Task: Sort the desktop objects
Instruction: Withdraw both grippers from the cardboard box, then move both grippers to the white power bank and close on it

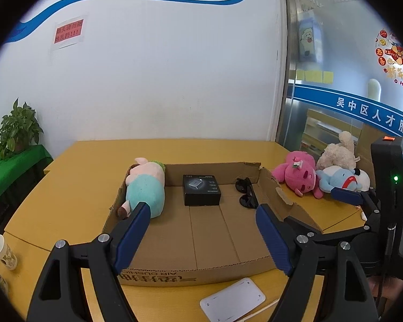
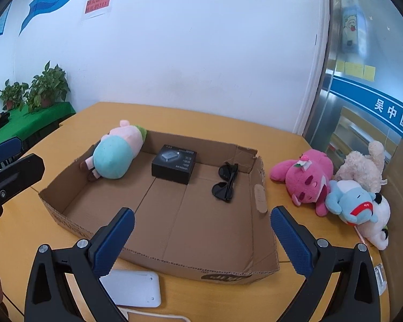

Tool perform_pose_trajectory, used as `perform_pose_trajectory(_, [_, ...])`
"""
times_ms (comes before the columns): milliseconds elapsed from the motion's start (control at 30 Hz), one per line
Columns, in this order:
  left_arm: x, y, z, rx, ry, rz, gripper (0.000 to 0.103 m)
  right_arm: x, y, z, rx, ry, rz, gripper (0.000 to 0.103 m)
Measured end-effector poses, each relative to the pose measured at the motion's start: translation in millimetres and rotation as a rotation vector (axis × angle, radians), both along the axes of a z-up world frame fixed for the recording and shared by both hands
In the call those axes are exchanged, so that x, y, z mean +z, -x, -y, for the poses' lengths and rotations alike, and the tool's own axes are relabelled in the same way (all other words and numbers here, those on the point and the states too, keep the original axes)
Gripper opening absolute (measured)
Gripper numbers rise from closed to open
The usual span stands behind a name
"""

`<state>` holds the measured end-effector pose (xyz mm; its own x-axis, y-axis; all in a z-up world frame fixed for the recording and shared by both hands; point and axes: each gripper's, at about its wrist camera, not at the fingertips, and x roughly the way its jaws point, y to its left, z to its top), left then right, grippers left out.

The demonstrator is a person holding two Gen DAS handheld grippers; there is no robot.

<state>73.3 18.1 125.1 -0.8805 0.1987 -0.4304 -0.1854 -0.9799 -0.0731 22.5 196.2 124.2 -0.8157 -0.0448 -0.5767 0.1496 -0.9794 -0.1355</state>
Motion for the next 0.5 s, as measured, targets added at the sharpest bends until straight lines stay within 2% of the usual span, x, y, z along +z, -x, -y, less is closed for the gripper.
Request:
perform_pose_trajectory(200, [-27.3, -2.6, 14.4, 0.005, -0.016, 0.098, 0.081, -22.0, -5.0, -1.2, 0.021, 0.023, 0.064, 0.103])
perform_pose_trajectory(300, [-48.9, -2.1, 22.4, -0.005, -0.042, 0.18, 0.081, -41.5, -9.1, -7.5, 0.089, 0.058, 0.116, 0.103])
perform_pose_trajectory(367, [-66.5, -0.2, 26.0, -0.015, -0.057, 0.25, 0.081, -59.3, -10.2, -16.7, 0.132, 0.101, 0.171, 0.103])
perform_pose_trajectory(500, [-101.6, 6.6, 29.3, -0.055, -0.119, 0.391, 0.081, -101.4, -7.3, -33.6, 0.231, 0.25, 0.34, 0.103])
